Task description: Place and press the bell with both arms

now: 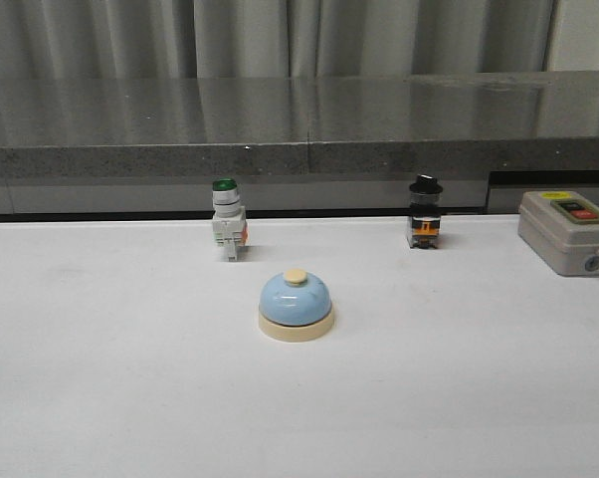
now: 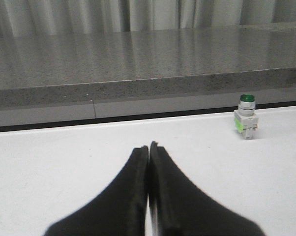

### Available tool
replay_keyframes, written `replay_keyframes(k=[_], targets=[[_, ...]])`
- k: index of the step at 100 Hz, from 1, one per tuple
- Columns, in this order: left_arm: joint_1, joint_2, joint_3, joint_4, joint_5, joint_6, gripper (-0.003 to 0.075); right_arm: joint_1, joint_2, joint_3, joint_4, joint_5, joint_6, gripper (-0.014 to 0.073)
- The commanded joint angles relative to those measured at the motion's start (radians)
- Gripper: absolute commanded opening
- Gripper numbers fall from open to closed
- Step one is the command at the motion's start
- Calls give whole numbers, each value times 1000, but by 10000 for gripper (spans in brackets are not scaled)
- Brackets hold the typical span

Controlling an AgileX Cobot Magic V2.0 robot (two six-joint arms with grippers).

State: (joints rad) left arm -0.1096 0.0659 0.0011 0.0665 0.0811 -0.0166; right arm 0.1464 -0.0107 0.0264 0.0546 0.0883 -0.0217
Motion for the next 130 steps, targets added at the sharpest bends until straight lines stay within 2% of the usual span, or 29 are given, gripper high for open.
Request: replay_keyframes(k=[1,28,130], targets=[[36,-48,17,2,-94,-9,-20,-8,-18,-13,1,-82,-4,-60],[93,-100,41,8,-86,-9,-20,-8,-18,-13,1,-82,-4,-60],[92,-100,41,8,-86,-9,-19,-8,-18,-13,1,-88,-5,-60]])
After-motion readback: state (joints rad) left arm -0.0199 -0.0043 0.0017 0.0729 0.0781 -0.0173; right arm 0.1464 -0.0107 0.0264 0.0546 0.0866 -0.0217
